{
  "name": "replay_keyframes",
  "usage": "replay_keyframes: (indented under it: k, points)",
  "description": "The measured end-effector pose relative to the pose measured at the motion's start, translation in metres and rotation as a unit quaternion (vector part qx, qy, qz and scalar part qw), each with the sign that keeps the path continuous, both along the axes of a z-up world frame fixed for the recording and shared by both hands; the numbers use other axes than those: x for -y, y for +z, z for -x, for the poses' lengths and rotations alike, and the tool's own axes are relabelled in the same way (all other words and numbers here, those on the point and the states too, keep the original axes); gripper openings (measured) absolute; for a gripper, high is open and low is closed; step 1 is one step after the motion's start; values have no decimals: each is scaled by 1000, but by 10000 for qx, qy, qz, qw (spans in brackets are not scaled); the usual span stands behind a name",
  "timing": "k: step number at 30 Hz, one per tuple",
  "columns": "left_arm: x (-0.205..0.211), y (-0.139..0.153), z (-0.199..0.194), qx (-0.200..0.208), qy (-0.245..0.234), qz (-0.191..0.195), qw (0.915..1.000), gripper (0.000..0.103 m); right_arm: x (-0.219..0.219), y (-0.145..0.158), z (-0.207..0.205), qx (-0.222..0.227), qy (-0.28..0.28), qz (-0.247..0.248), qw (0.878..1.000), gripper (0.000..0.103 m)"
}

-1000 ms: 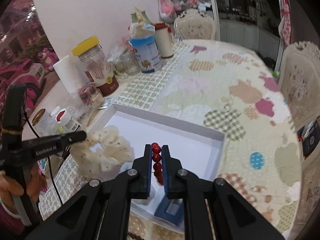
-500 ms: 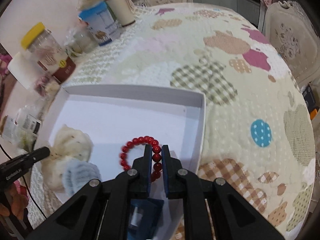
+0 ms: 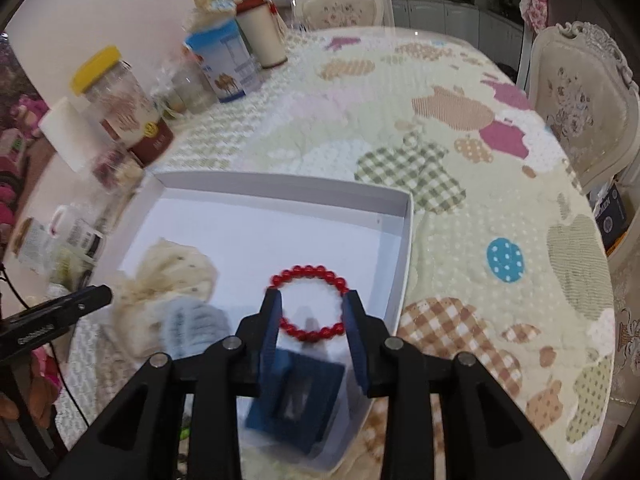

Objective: Organize jewelry
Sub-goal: 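Carry the bracelet and tulle scrunchie into the white tray and release both, then withdraw both tools from the tray toward the remaining jewelry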

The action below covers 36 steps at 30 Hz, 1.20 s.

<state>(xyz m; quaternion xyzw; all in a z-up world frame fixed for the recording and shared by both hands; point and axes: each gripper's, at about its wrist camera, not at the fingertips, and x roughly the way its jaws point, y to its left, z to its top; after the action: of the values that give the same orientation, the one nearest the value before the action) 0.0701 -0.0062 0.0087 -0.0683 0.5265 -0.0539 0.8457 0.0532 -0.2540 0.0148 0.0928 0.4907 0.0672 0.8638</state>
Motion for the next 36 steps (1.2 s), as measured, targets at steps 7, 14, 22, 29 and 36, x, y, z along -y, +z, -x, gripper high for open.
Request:
replay_keyframes:
  k: [7, 14, 22, 29, 36]
  points:
    - [8, 29, 29, 416, -103, -240, 9988, 33, -16, 34, 37, 409, 43, -90, 9991, 47]
    - [19, 53, 67, 792, -168, -444, 9957, 33, -27, 59, 78, 708, 188, -2, 9973, 48]
    - [34, 68, 109, 1026, -201, -594, 9927, 33, -23, 86, 128, 999, 262, 107, 9946, 56]
    - [46, 75, 138, 1125, -233, -668, 9911, 33, -13, 96, 161, 1127, 341, 216, 9928, 57]
    - [53, 84, 161, 1233, -199, -699, 9897, 33, 9, 106, 188, 1235, 225, 246, 9918, 58]
